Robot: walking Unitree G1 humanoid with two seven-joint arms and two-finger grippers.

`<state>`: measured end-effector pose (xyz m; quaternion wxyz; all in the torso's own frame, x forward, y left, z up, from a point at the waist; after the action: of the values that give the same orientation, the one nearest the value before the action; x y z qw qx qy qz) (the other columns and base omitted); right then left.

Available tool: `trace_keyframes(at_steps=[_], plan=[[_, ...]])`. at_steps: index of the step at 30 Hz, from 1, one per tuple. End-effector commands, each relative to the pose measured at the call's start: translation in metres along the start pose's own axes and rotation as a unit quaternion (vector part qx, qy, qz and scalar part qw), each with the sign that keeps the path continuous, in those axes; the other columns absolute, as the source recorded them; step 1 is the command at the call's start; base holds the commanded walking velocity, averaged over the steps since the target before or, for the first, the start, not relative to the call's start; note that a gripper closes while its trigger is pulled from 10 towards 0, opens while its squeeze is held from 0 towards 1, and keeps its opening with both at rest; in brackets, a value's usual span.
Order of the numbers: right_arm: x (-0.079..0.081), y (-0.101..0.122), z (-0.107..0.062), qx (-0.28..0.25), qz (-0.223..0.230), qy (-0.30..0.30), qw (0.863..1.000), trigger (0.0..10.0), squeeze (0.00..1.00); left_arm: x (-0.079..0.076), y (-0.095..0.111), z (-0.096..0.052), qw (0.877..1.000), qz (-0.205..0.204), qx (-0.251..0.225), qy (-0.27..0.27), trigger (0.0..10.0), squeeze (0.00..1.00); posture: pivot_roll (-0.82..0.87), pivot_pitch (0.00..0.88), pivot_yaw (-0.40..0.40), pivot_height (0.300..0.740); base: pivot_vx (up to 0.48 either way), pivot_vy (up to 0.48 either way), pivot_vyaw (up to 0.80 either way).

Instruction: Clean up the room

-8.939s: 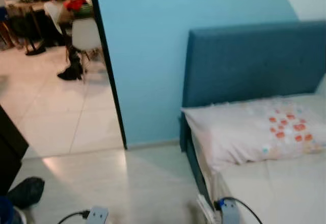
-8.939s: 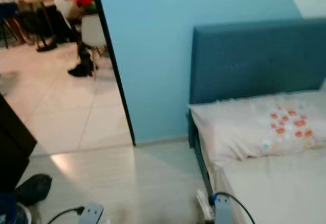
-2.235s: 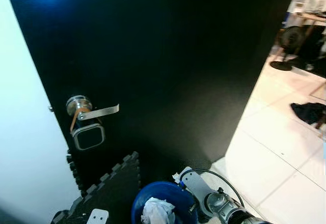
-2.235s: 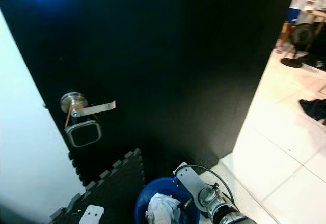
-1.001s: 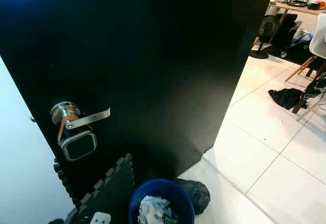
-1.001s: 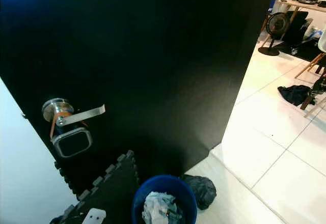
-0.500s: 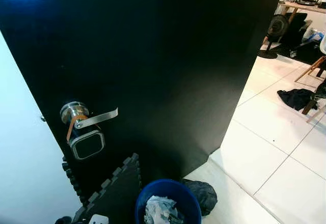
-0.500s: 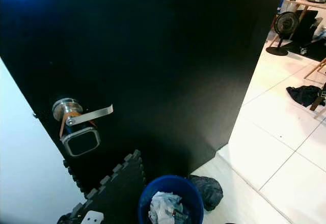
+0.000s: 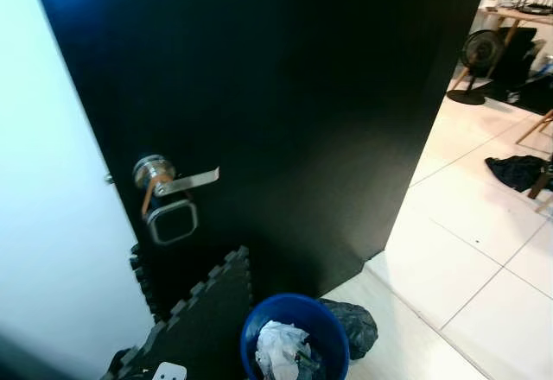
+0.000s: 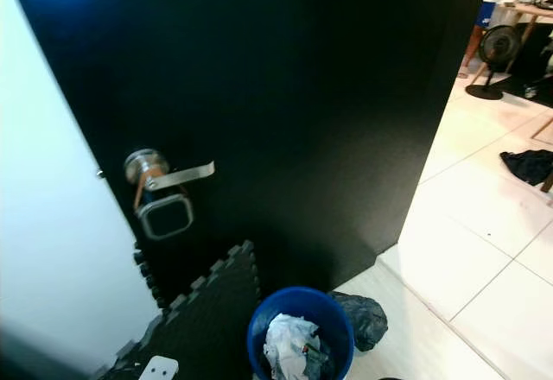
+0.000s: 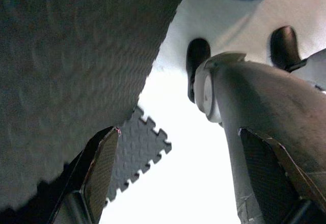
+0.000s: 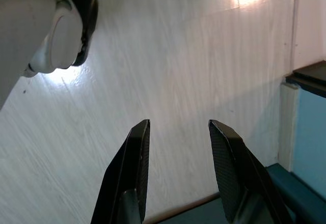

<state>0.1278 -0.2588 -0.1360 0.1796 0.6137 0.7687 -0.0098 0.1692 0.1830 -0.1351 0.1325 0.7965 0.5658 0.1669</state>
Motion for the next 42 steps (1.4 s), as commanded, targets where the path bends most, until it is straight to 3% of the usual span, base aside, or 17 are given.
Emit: trace_keyframes(at_steps=[1,18,28,42], plan=[[0.000,0.000,0.000,-0.003,-0.003,0.000,1.000,10.0,0.00,-0.005,0.000,0.001,1.000,0.006,0.006,-0.005,10.0,0.00,0.03,0.000,-0.032,0.740,-0.480,0.000,0.00],[-0.002,-0.002,0.000,-0.002,-0.011,0.000,1.000,10.0,0.00,0.002,-0.007,-0.001,1.000,0.003,0.011,-0.002,10.0,0.00,0.02,0.000,-0.038,0.740,-0.480,0.000,0.00],[-0.005,-0.007,0.000,0.005,-0.021,-0.003,1.000,10.0,0.00,-0.004,-0.002,0.000,1.000,0.004,0.006,-0.006,10.0,0.00,0.02,0.000,-0.041,0.740,-0.480,0.000,0.00],[-0.009,-0.014,-0.001,0.014,-0.022,-0.003,1.000,10.0,0.00,-0.002,-0.003,0.000,1.000,-0.005,0.005,-0.004,10.0,0.00,0.02,0.000,-0.046,0.740,-0.361,0.000,-0.75]])
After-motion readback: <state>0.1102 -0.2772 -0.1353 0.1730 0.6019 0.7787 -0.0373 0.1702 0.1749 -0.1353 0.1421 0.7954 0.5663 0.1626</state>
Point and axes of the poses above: a point about 5 cm out from each wrist's last joint towards the gripper, its own z axis pointing out of the wrist towards the gripper, its own y axis along the axis of the wrist's last joint, x = y × z, the point moved 4 cm from there along z, pointing out of the wrist towards the gripper, and after that the axes turned 8 degrees about z, right-handed, at the moved point
